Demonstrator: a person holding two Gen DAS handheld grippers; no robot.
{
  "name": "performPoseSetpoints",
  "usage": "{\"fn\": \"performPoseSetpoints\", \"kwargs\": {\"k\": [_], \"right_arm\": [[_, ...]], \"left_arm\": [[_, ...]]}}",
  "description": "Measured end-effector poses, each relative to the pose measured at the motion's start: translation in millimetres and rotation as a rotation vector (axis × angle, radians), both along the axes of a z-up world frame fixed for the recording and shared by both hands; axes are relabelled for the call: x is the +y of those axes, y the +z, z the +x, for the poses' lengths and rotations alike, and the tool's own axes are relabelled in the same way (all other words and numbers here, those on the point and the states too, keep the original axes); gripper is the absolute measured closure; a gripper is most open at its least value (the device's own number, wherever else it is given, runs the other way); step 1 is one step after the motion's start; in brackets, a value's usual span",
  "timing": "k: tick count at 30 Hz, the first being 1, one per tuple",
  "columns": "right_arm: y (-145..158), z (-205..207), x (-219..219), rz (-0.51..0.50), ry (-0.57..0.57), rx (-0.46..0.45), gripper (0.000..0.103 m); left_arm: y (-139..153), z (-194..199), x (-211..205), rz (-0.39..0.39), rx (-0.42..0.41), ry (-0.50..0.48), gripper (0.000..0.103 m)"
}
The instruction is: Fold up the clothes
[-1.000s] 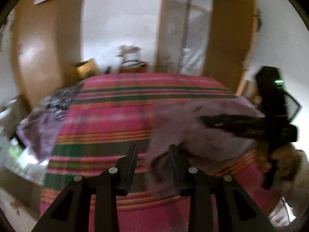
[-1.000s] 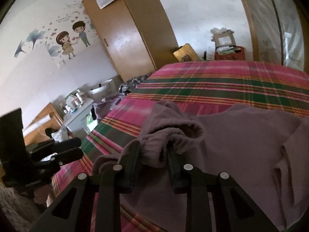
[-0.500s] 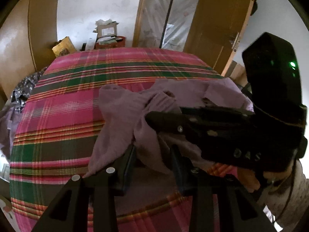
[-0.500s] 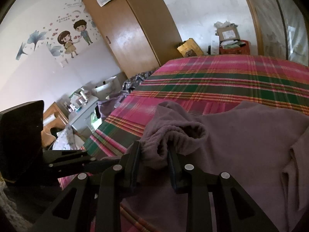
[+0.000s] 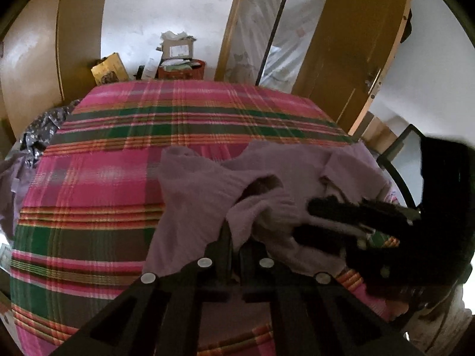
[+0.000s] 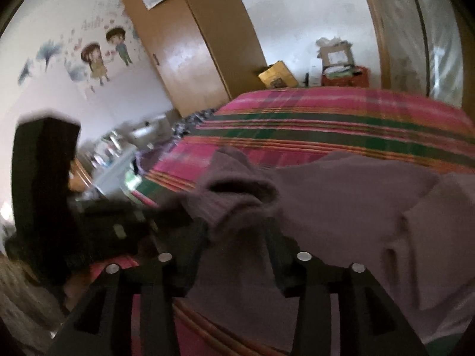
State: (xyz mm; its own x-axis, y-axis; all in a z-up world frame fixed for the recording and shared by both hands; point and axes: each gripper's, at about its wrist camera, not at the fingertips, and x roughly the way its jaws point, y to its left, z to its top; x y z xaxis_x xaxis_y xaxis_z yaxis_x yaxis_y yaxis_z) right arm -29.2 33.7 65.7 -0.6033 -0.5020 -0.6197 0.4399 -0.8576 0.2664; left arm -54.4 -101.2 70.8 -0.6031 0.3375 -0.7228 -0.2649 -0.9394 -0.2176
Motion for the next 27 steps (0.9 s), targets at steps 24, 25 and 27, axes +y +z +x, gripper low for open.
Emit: {"fn": "performPoseSetpoints", "kwargs": {"k": [24,25,27], "right_arm": [[-22,17,26,0.501,-0.145,0.165,0.047],[-23,15,28,0.513,-0.157,0.168,0.047],[-23,12,32,0.522,-0.175,0.173,0.052]], "left_arm": [[61,-38,-27,0.051,0.168,0.084,0.1],[63,-40,-29,0.055,0.177,0.091,0.1],[65,-44,-34,0.067,0.18,0.099,0.1]]}}
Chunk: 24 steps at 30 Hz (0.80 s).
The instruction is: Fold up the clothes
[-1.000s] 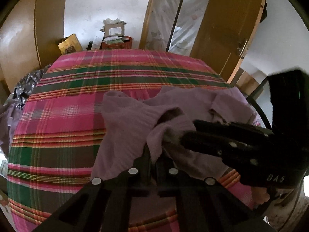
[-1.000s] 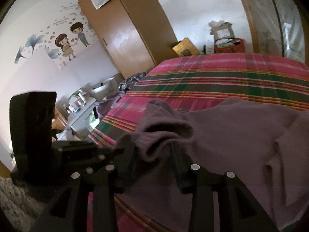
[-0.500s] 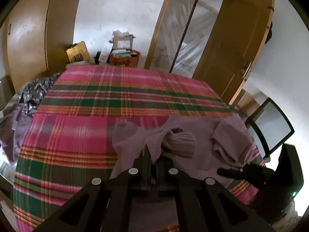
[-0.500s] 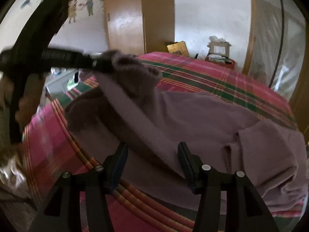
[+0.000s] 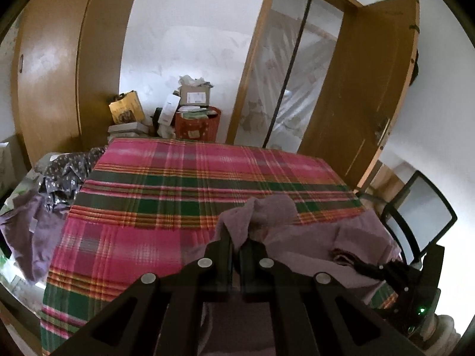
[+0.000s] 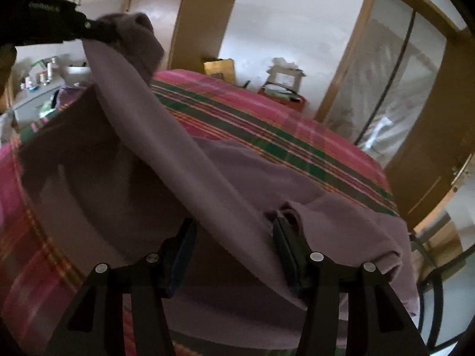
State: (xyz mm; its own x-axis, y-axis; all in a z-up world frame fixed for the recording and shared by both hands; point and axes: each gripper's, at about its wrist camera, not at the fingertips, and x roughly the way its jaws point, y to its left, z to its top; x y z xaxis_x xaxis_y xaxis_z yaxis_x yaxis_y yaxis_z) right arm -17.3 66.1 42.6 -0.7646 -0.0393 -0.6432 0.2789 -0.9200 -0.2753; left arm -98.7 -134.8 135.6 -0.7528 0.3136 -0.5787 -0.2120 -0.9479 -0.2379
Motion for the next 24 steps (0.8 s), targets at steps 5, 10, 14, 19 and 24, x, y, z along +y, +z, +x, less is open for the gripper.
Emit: {"fn": "performPoseSetpoints", "kwargs": {"k": [5,10,14,19,24], "right_arm": [[4,-10,6,0.057,-0.069,0.052,0.059],[12,-29,19,0.076,-0.145,0.077,0.062],[16,-42,22,0.13,-0.175,0.104,0.062],[9,-56,34,0.206,-0.219,0.097,0.062],[4,-64,59,0.2,-0.284,0.06,0.062]], "left_arm": [[2,-8,-9,0.004,0.01,0.029,0.1],[5,-16,-20,0.021,0.025,0.055,0.1],[8,-23,-33,0.043,0.029,0.09,0.1],[8,-30,-51,0.069,0.026,0.142,0.1],[3,-36,-64,0.089,0.011,0.161,0.1]]}}
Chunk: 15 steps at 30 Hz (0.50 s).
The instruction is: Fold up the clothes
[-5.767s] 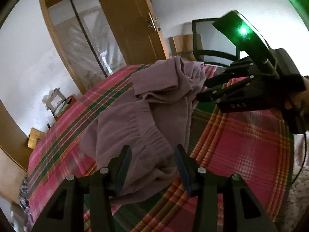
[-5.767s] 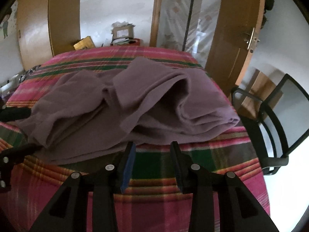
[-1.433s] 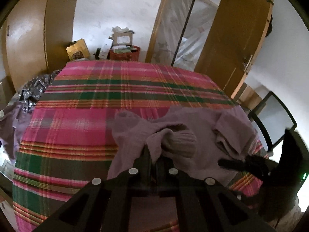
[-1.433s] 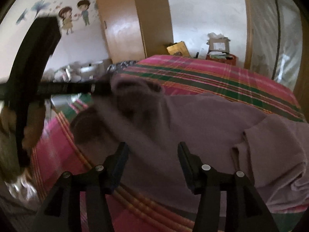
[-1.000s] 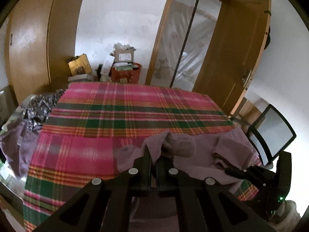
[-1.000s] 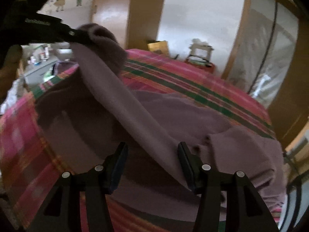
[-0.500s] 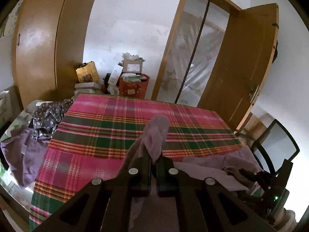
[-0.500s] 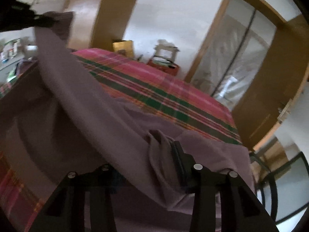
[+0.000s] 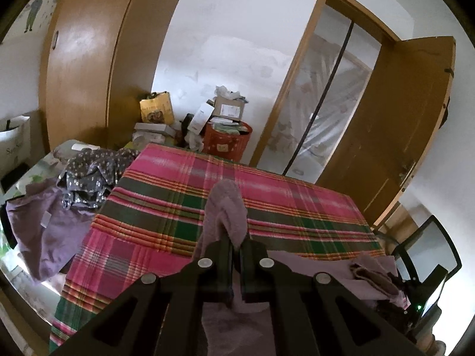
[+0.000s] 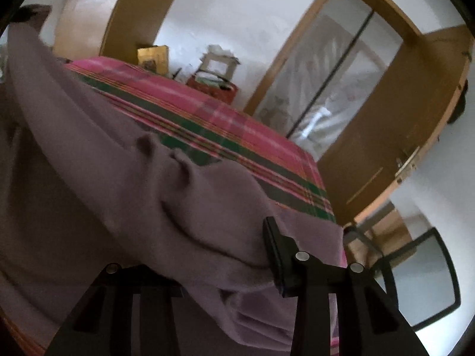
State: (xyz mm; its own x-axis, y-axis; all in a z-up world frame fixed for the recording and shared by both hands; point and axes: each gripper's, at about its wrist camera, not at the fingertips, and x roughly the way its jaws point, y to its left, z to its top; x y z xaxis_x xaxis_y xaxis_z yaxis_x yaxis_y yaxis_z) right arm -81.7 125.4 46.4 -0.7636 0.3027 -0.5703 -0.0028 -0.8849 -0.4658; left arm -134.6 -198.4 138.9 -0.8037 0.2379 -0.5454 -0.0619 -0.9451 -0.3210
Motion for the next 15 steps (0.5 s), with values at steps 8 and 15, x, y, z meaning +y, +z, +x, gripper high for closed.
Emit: {"fn": "performPoseSetpoints", "kwargs": {"k": [8,15], "right_arm": [[4,5,30,-0.109,-0.022,-0.05,0.049],[8,24,58,-0.306,-0.011,-0.119,0.05]], "left_arm": [[-8,-1,-3,-0.013,-0.016,0.012,0.1],[-19,-3,-1,-0.038,-0.044,0.026,0.1]]}}
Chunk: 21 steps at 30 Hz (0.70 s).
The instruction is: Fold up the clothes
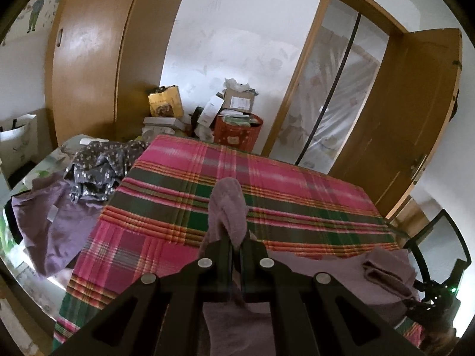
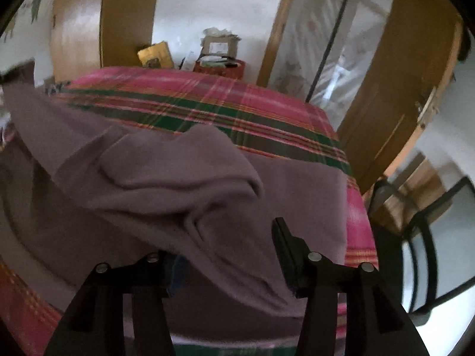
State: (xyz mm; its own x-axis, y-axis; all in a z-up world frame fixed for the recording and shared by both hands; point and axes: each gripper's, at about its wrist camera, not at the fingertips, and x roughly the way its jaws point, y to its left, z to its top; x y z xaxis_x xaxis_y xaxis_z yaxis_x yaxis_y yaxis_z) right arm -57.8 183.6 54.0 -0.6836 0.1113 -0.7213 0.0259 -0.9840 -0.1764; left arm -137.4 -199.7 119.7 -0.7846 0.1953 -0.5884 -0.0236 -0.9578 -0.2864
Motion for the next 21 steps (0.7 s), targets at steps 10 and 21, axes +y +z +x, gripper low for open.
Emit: {"fn": "performPoseSetpoints", "kwargs": {"k": [10,21], "right_arm": [[35,37,-12,-0.215,0.131,0.083,0.049],[-11,-20,-84,-0.12,0.213,-0.044,0.048]], "left_arm": [[-16,7,10,-0.046,-0.042,-0.021,0.1],[-19,13,18,-0.063,-0.06,-0.015,0.1]]}}
